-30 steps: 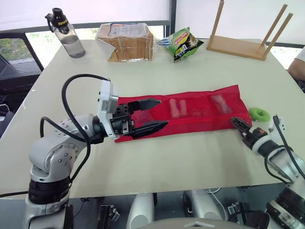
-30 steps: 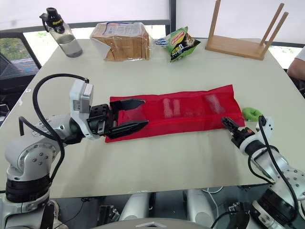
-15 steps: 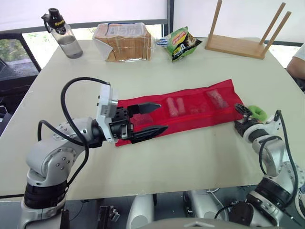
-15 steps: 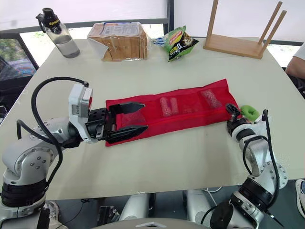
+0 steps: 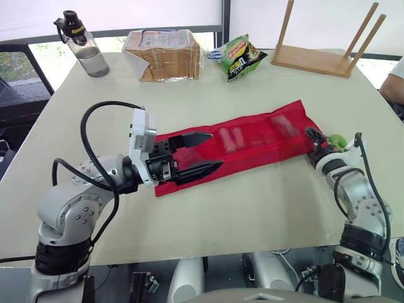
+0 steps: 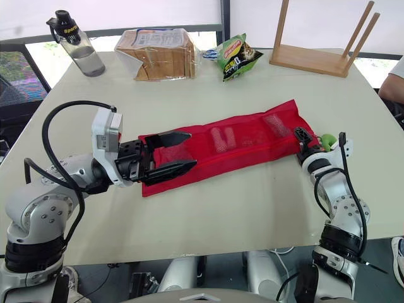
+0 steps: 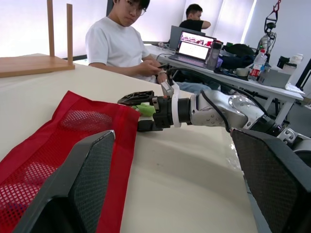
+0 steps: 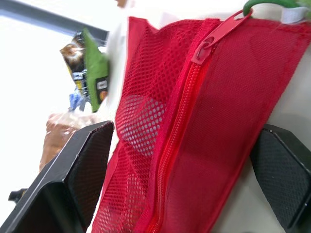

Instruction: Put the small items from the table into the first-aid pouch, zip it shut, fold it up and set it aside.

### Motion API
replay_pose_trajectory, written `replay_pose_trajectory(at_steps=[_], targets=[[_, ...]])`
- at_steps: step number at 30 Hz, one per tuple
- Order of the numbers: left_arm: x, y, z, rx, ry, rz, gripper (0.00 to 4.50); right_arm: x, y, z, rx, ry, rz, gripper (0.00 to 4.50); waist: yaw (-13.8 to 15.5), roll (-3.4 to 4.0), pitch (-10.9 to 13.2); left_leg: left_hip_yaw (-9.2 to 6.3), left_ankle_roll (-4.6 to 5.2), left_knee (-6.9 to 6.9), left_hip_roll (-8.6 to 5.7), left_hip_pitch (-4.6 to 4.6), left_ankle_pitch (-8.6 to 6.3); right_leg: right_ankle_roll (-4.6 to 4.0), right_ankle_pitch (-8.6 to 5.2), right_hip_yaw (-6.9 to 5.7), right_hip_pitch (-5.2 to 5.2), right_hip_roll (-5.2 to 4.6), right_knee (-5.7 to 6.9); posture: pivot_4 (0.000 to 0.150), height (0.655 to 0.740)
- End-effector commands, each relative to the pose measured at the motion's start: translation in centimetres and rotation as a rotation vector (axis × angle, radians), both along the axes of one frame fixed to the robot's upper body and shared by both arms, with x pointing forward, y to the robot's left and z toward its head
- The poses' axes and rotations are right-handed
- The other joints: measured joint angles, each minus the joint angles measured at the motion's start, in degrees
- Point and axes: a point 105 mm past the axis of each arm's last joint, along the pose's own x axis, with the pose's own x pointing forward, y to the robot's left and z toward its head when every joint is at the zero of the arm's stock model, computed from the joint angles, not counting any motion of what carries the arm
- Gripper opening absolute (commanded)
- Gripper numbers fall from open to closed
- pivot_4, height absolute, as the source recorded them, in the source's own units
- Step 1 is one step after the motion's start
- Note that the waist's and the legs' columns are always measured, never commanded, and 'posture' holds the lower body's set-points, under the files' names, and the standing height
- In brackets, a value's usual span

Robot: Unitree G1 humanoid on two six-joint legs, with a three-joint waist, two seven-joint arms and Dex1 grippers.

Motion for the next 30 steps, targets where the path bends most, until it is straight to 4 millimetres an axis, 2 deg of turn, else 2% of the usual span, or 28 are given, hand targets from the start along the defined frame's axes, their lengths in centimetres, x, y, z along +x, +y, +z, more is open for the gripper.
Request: replay_pose_trajectory(at_steps=[1,3,6,7,9,12,15,17,19,22,25,28,30], targets=[[-0.3,0.0,1.3,-0.033,-0.058,-0.008,4.08,0.3,-0.2,-0.5,-0.069,-0.038,0.013,3.75,0.0,0.0,0.0,0.0,0.0,0.0,0.0,0.0,0.0,0.0,0.0,0.0,0.0,0.0,0.0,0.15,0.74],[-0.3,0.0,1.4,-0.036,-0.065,-0.002,4.08,0.4,-0.4,-0.7,-0.177,-0.057,0.021,2.91,0.0,0.0,0.0,0.01,0.0,0.0,0.0,0.0,0.0,0.0,0.0,0.01,0.0,0.0,0.0,0.15,0.74],[-0.1,0.2,1.4,-0.038,-0.071,0.012,4.08,0.4,-0.9,-0.1,-0.221,-0.1,-0.001,1.54,0.0,-0.02,0.0,0.03,0.0,-0.01,0.0,0.02,0.0,0.0,0.0,0.02,0.0,0.0,0.0,0.15,0.74],[0.0,0.2,1.3,-0.035,-0.073,0.013,4.08,0.4,-1.1,0.1,-0.258,-0.113,-0.006,0.83,0.1,-0.02,0.0,0.02,0.0,-0.01,0.01,0.02,0.0,0.01,0.0,0.02,0.01,0.01,0.0,0.15,0.74],[0.0,0.2,1.3,-0.034,-0.075,0.017,4.08,-0.1,-2.0,1.2,-0.385,-0.157,-0.035,0.13,0.4,-0.02,0.0,0.03,0.0,0.0,0.0,0.02,0.0,0.01,0.0,0.03,0.02,0.01,0.0,0.15,0.74],[0.1,0.4,1.1,-0.032,-0.075,0.027,4.08,-1.1,-2.5,4.0,-0.529,-0.265,-0.054,0.02,0.8,0.05,0.0,-0.02,0.0,0.01,-0.08,-0.07,0.0,0.01,0.0,0.05,0.01,-0.01,-0.05,0.15,0.74],[0.3,0.8,0.7,-0.027,-0.066,0.048,4.08,-2.8,-1.5,6.9,-0.659,-0.396,-0.016,0.02,0.7,0.13,0.1,-0.02,0.0,-0.01,-0.1,-0.15,0.0,0.02,0.0,0.1,-0.01,-0.01,-0.17,0.15,0.74],[0.5,1.3,0.4,-0.021,-0.058,0.065,4.08,-4.3,0.3,8.2,-0.819,-0.471,0.072,0.02,0.5,0.15,0.1,-0.03,0.0,-0.06,-0.09,-0.16,0.0,0.02,0.0,0.1,-0.02,0.0,-0.21,0.15,0.74],[0.7,1.7,0.2,-0.019,-0.049,0.085,4.08,-5.7,2.8,8.3,-0.985,-0.53,0.206,0.02,0.2,0.15,0.1,-0.02,0.0,-0.18,-0.07,-0.11,0.0,0.03,-0.01,0.11,-0.03,0.0,-0.25,0.15,0.74],[0.7,2.2,-0.3,-0.013,-0.037,0.101,4.08,-7.1,5.8,6.9,-1.111,-0.563,0.361,0.02,0.1,0.13,0.1,-0.03,0.0,-0.27,0.01,-0.02,0.0,0.13,-0.09,0.11,-0.02,0.1,-0.26,0.15,0.74],[0.8,2.8,-1.2,0.0,-0.021,0.125,4.08,-7.6,9.0,4.4,-1.18,-0.575,0.486,0.02,0.1,0.13,0.1,-0.01,-0.01,-0.26,0.03,0.03,0.0,0.19,-0.12,0.15,-0.01,0.13,-0.25,0.15,0.74],[0.7,3.6,-1.8,0.011,-0.004,0.161,4.08,-8.0,11.5,0.8,-1.276,-0.567,0.621,0.02,0.2,0.12,0.1,0.06,-0.01,-0.25,0.03,0.09,0.01,0.2,-0.12,0.23,0.0,0.11,-0.24,0.15,0.74],[0.7,4.0,-1.9,0.013,0.004,0.178,4.08,-8.4,12.4,-1.0,-1.282,-0.556,0.68,0.02,0.2,0.02,0.0,0.08,-0.01,-0.24,0.02,0.1,0.01,0.2,-0.12,0.23,0.01,0.1,-0.25,0.15,0.74]])
